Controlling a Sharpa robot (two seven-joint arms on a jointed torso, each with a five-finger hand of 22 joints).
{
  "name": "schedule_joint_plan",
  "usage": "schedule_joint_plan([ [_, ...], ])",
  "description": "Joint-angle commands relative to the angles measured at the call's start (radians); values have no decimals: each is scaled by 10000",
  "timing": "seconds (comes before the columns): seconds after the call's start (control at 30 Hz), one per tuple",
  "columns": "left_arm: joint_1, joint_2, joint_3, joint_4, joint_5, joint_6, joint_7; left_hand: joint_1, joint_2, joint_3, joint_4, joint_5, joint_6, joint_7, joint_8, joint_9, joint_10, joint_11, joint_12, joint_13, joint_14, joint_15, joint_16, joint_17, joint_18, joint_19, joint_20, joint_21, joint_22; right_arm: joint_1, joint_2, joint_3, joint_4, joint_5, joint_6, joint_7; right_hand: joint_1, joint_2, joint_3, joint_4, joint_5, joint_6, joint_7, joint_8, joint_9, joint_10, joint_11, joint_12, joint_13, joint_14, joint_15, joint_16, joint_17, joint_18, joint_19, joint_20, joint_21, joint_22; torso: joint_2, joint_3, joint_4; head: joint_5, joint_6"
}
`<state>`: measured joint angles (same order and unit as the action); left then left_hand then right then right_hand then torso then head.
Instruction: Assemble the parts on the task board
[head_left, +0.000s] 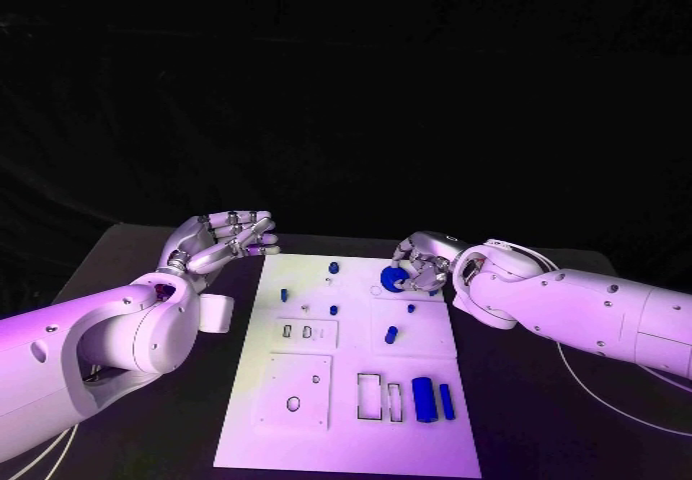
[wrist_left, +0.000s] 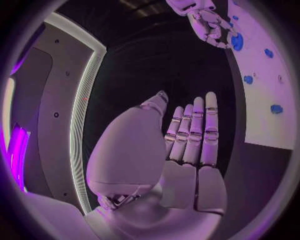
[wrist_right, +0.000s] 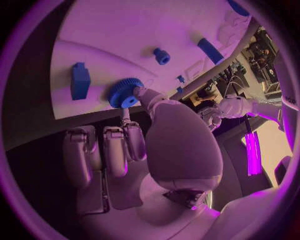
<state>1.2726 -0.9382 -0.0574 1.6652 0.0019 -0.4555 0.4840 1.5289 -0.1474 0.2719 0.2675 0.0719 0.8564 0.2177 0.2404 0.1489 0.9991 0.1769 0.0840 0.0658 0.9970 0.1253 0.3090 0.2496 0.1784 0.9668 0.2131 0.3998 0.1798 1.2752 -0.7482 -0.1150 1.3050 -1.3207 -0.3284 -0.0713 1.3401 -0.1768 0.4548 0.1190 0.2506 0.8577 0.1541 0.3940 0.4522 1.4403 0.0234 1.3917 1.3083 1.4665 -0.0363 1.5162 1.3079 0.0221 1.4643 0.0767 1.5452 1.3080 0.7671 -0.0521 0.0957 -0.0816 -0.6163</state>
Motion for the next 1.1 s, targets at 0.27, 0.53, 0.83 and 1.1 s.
schedule_joint_plan([
  [0.27, 13, 28, 8, 1, -9, 190, 38, -42, -84, 68, -20, -37, -84, 75, -38, -17, -68, 3, -74, -8, -27, 5, 5, 27, 12, -20, 38, 42, 19, 41, 41, 27, 882, -1644, -2169, -300, -306, -78, 297, 16, -187, 947, -592, 375, 169, 4, -69, 31, 747, 737, -119, 80, 967, -162, 917, -129, 105, 2431, 1, -4, 20, 30, 55],
  [0.53, 13, 50, 8, 4, -9, 200, 31, -42, -84, 68, -20, -37, -84, 75, -38, -17, -68, 3, -74, -8, -27, 5, 5, 27, 12, -20, 38, 42, 19, 61, 594, 33, 1237, -2254, -2245, -605, -409, -120, 386, 35, -234, 901, -571, 316, 144, -1, -57, 12, 738, 741, -115, 86, 986, -174, 947, -136, 135, 2472, 8, -6, 23, 88, 49],
  [0.83, 13, 80, 8, 20, -9, 206, 12, -42, -84, 68, -20, -37, -84, 75, -38, -17, -68, 3, -74, -8, -27, 5, 5, 27, 12, -20, 38, 42, 19, -25, 1476, -7, 612, -2509, -1996, -754, -502, -158, 483, 46, -278, 829, -534, 231, 109, -55, -28, -69, 667, 740, -97, 84, 977, -168, 932, -129, 119, 2452, 23, -11, 45, 98, 35],
  [1.1, 14, 100, 8, 9, -9, 204, 2, -37, -79, 77, -32, -37, -90, 76, -42, -19, -71, 4, -88, -7, -30, 5, 5, 41, 12, -30, 38, 58, 25, -150, 2020, -44, 73, -2538, -1739, -774, -541, -171, 507, 55, -287, 812, -520, 207, 100, -69, -17, -89, 651, 740, -88, 85, 981, -168, 932, -124, 119, 2452, 27, -3, 29, 140, 11],
])
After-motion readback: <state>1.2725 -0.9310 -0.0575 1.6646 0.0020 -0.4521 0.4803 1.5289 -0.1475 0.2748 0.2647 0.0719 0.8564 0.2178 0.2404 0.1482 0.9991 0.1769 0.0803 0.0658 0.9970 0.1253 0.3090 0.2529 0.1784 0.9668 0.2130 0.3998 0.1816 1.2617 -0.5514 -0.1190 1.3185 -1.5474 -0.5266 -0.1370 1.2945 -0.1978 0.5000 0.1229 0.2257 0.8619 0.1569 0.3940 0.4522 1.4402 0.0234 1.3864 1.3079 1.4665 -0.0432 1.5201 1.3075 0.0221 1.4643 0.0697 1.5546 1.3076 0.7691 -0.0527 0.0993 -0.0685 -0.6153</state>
